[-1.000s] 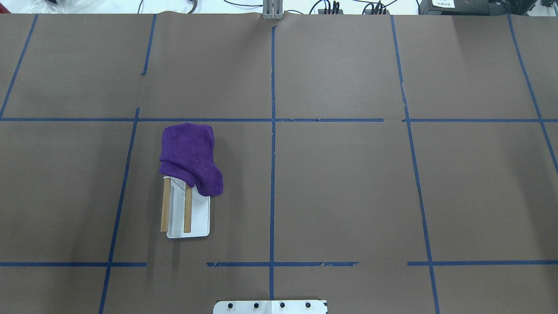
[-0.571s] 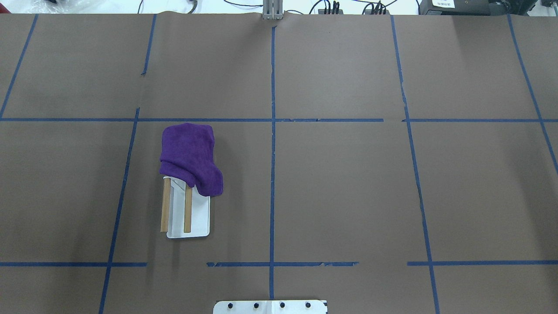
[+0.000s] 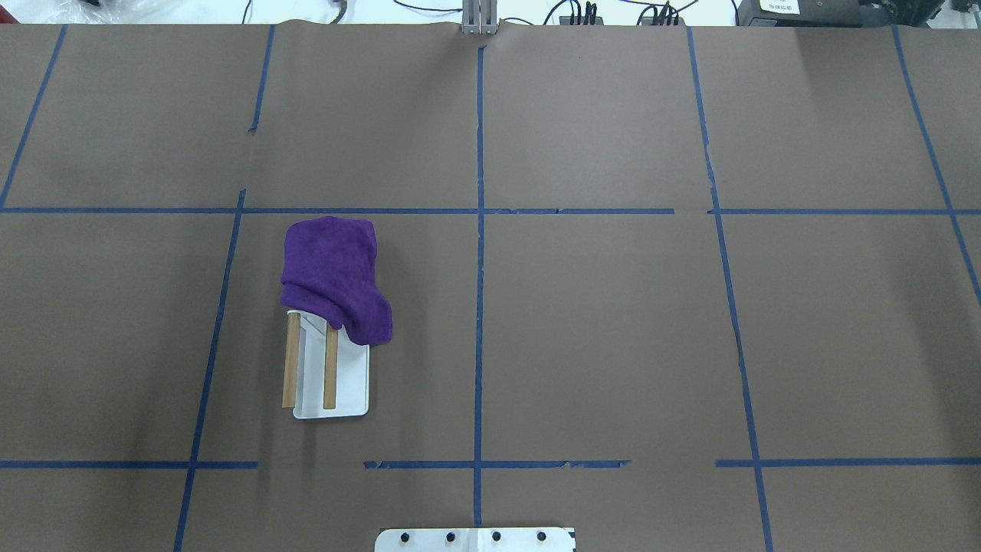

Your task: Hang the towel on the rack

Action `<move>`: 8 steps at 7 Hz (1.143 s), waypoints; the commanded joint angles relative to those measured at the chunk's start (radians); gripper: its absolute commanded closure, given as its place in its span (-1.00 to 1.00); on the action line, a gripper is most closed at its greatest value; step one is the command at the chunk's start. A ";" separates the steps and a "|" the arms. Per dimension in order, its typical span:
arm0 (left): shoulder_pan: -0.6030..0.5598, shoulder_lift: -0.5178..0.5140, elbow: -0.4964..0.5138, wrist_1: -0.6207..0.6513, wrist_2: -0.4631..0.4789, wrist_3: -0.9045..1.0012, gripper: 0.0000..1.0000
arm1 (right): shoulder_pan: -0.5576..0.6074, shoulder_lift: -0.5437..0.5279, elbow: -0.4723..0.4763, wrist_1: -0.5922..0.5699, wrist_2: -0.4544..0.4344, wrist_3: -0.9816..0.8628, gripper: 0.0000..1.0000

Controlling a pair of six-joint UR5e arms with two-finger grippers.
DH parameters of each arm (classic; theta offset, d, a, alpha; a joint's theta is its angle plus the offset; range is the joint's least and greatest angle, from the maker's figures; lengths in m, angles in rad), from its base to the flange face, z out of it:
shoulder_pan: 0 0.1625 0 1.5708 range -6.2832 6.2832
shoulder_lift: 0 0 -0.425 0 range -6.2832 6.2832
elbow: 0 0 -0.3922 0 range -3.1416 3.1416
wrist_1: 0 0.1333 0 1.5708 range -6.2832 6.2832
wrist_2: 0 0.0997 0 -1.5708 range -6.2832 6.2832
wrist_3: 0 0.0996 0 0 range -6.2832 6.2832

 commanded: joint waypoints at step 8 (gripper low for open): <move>-0.002 -0.013 -0.018 0.001 -0.019 0.002 -1.00 | -0.001 0.005 -0.001 0.000 0.000 0.002 -1.00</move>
